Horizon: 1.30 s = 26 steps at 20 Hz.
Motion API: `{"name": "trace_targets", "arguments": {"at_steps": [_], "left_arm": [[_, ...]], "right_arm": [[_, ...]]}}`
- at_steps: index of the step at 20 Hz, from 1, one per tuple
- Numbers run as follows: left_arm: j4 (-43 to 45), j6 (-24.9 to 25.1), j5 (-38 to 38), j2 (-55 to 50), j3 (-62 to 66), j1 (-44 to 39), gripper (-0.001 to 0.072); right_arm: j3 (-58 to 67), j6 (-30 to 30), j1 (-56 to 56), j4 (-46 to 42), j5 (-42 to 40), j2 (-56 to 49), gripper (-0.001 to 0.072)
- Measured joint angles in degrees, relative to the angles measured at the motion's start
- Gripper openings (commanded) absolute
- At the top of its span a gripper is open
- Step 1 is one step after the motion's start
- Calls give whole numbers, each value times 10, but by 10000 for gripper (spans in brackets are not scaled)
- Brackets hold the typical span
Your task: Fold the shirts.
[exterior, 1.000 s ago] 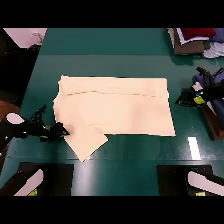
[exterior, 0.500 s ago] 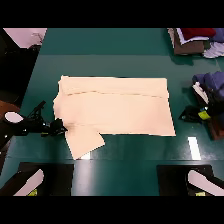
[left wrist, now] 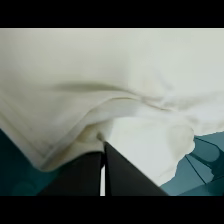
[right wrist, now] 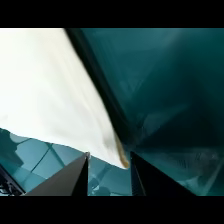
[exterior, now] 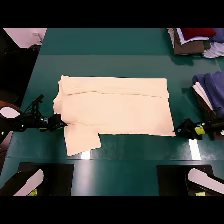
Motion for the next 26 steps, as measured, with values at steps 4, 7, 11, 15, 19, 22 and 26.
{"name": "trace_targets", "arguments": {"at_steps": [4,7,11,15,19,22,26], "left_arm": [[3,1,-14,0,2,0,17],[17,1,-38,8,2,0,15],[58,-17,-90,87,2,0,16],[82,-48,-212,197,2,0,17],[73,-78,-286,257,2,0,17],[43,-79,-244,256,7,0,17],[21,-50,-156,182,48,0,18]], "right_arm": [[15,-8,35,1,-24,-12,16],[22,-9,47,2,-16,7,15],[25,-9,52,-39,28,77,15],[26,3,54,-111,88,178,15],[27,20,56,-151,120,261,15],[49,28,72,-161,119,265,15],[131,44,114,-166,92,181,15]]}}
